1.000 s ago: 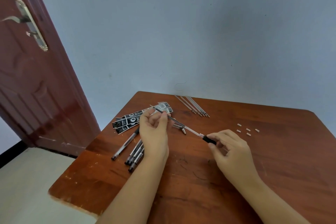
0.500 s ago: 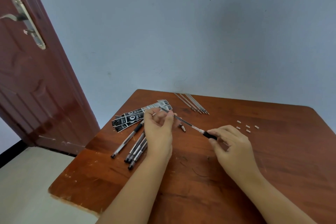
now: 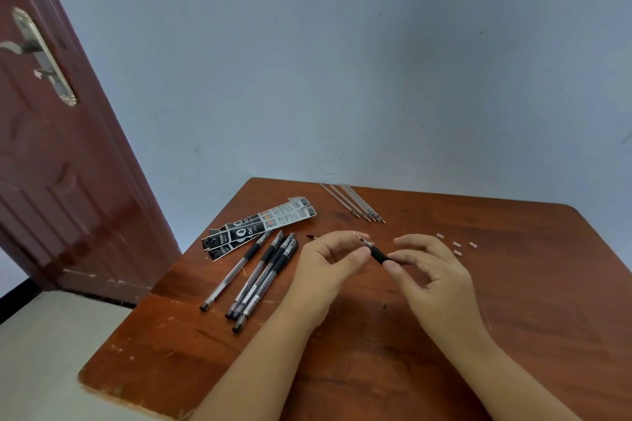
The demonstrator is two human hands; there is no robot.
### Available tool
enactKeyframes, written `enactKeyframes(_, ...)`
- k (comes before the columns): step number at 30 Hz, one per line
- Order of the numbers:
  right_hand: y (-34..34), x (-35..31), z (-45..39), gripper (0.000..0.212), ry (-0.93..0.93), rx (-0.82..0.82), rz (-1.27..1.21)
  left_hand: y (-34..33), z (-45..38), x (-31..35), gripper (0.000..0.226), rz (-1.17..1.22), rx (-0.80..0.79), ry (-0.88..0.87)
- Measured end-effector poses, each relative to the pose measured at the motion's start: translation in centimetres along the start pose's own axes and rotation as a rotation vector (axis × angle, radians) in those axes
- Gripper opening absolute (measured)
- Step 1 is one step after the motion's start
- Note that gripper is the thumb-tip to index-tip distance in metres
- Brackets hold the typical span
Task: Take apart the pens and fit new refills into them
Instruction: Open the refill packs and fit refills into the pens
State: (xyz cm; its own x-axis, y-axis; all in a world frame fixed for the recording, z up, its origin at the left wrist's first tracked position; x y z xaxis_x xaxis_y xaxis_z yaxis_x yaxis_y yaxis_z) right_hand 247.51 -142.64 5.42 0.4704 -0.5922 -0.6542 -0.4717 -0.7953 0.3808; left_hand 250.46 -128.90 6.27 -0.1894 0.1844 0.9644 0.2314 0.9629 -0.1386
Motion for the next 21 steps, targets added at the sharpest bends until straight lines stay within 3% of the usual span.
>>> enactKeyframes(3, -0.1, -0.1, 0.0, 0.014, 0.023, -0.035, -0.002, 0.0, 0.0, 0.2, 0.044, -0.032, 0.032, -0.023)
enactKeyframes(7, -0.1, -0.1, 0.0, 0.028, 0.037, -0.071, -0.024, 1.1, -0.4, 1.6, 0.024, 0.269, 0.136, -0.032)
enactKeyframes(9, 0.0, 0.3, 0.0, 0.019, -0.005, -0.113, -0.010, 2.5, -0.7, 2.5, 0.011, 0.440, 0.219, -0.073)
enactKeyframes(11, -0.3, 0.8, 0.0, 0.011, -0.034, -0.198, 0.066, 4.0, -0.7, 3.2, 0.016, 0.543, 0.333, -0.103)
enactKeyframes(16, -2.0, 1.0, -1.9, 0.021, -0.073, -0.458, 0.332, 5.9, -0.8, 3.8, 0.024, 0.307, 0.501, -0.137)
enactKeyframes(21, -5.6, 0.0, -4.4, 0.037, -0.161, -0.561, 0.568, 5.9, -0.9, 3.5, 0.025, 0.090, 0.481, -0.095)
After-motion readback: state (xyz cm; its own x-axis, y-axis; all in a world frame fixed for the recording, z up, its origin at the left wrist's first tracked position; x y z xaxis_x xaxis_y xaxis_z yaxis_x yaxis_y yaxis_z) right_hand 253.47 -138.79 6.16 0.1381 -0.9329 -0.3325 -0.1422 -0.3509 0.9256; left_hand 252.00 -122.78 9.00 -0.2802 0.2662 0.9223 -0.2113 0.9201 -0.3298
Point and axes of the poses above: each hand's wrist, its own z-axis away from the middle knuckle, its own y-axis out of the back of the hand, x = y × z, the point moved 1 cm from there along -z, towards the middle knuckle, and after that the axes turned 1 degree about -x, right-handed, at the moved point
